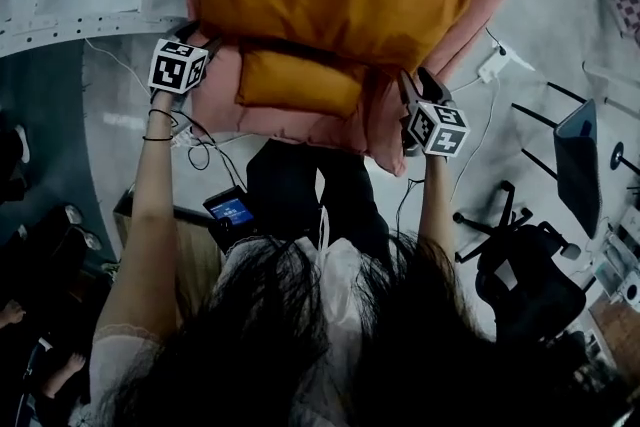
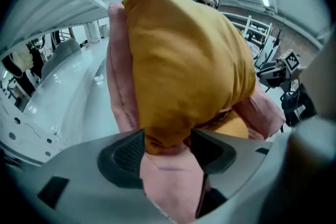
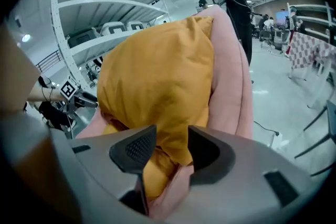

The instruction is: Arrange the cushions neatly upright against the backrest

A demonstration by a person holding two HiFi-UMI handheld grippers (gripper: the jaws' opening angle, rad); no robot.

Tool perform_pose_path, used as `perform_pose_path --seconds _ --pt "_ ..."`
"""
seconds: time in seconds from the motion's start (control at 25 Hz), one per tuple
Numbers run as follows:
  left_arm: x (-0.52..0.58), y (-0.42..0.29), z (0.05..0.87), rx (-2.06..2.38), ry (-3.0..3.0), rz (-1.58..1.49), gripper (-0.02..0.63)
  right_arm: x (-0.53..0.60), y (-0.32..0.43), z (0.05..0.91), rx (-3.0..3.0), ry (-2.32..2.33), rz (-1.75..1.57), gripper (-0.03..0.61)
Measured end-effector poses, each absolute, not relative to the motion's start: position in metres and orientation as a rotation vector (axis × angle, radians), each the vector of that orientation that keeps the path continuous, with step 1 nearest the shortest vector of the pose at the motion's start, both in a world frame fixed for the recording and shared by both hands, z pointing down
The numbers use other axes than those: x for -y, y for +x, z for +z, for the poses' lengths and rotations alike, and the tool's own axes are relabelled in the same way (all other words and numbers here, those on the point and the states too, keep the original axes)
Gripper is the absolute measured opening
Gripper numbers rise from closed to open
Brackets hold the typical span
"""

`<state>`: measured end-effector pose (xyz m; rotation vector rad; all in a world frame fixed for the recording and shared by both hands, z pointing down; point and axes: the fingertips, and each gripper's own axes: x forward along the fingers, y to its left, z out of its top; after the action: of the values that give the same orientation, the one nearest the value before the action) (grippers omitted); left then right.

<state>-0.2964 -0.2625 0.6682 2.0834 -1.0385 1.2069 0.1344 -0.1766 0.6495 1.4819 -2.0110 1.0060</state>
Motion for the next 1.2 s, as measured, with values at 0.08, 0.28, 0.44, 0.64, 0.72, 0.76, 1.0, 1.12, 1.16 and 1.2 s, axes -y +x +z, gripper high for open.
perform_pose_path --seconds 0.08,0.28,0.44,0.64,0.72,0.76,1.0,1.12,1.16,1.2 --pt "0.259 -0.307 0.686 1.020 2.051 1.286 0.267 0.176 0.130 0.662 1.980 1.433 0.934 0.175" --pt "0.262 -0.311 0.705 1.018 2.028 1.321 0.255 0.184 0.126 0.681 1.883 1.370 0.729 0.173" --pt "0.270 -0.298 0.711 0.976 2.060 1.361 0.176 0.192 0.123 0.688 1.838 1.360 0.713 0.170" --pt "0.272 -0.270 0.711 0.915 2.123 1.490 0.112 0.206 0.109 0.702 1.881 1.284 0.813 0.121" --pt "0.273 -0.258 0.717 0.924 2.115 1.481 0.101 0.214 0.108 0.706 1.884 1.278 0.839 0.112" --pt "0.274 -0.253 0.721 0.927 2.108 1.488 0.098 0.217 0.107 0.709 1.880 1.279 0.845 0.110" --pt "0.284 -0.242 0.756 0.821 2.047 1.658 0.094 0.236 0.107 0.739 1.807 1.311 0.876 0.110" --pt "0.287 -0.247 0.769 0.824 2.026 1.721 0.092 0.242 0.108 0.756 1.751 1.302 0.883 0.110" --pt "0.288 -0.248 0.772 0.837 2.025 1.736 0.092 0.243 0.109 0.762 1.733 1.301 0.885 0.110" --pt "0.288 -0.249 0.774 0.851 2.028 1.747 0.092 0.245 0.111 0.766 1.717 1.303 0.885 0.110"
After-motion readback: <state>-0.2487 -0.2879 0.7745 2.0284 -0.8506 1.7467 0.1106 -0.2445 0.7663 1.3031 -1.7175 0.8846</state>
